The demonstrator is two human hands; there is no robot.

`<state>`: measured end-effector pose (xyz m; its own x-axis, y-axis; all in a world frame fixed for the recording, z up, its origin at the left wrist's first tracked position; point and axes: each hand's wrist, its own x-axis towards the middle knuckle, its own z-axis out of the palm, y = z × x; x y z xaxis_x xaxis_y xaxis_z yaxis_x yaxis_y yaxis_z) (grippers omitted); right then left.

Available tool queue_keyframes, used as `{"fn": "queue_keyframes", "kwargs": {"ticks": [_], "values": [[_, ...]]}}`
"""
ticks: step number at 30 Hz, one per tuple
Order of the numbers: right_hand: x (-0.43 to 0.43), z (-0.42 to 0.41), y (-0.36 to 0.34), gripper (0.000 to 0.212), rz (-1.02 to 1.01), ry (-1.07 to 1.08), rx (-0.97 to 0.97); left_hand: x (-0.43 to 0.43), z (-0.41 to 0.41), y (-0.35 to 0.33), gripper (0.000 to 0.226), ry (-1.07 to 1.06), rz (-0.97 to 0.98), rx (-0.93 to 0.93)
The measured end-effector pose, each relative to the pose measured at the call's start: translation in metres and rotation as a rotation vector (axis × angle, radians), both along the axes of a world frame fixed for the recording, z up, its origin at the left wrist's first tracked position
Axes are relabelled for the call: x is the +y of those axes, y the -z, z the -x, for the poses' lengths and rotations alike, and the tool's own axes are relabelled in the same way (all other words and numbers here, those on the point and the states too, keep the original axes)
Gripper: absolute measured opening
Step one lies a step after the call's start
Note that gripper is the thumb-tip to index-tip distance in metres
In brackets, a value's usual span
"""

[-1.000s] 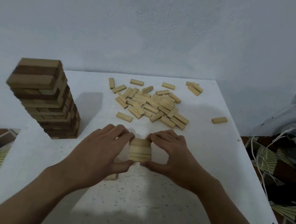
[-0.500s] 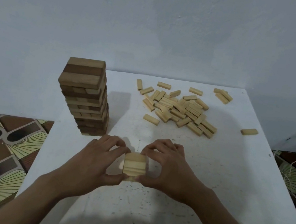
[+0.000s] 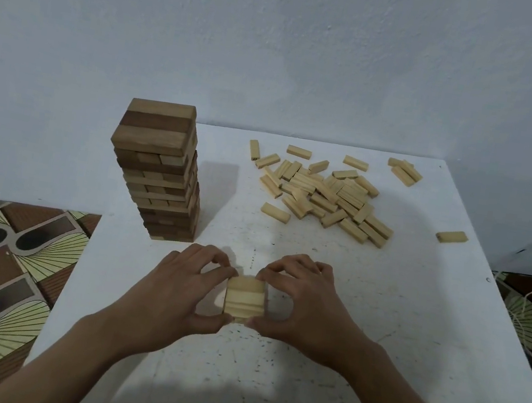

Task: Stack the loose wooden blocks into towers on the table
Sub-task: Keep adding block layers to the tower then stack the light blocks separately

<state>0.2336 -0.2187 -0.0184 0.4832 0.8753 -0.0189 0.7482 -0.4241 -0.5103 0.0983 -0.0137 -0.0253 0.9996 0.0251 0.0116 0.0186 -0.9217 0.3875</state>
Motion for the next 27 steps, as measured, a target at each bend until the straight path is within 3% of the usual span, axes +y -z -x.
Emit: {"fn": "queue_keyframes", "kwargs": {"ticks": [11,19,27], "values": [[-0.002,0.004,0.001,0.074,-0.024,0.029,0.014,0.002,0.003,0.002,0.069,-0.002,0.032,0.018],[-0.002,0.001,-0.001,0.086,0.01,0.03,0.029,0.004,0.002,-0.001,0.09,-0.005,0.101,0.033],[0.001,-0.001,0.001,0.089,0.017,0.023,0.066,0.001,-0.01,0.003,0.073,0.005,0.139,0.012]]}}
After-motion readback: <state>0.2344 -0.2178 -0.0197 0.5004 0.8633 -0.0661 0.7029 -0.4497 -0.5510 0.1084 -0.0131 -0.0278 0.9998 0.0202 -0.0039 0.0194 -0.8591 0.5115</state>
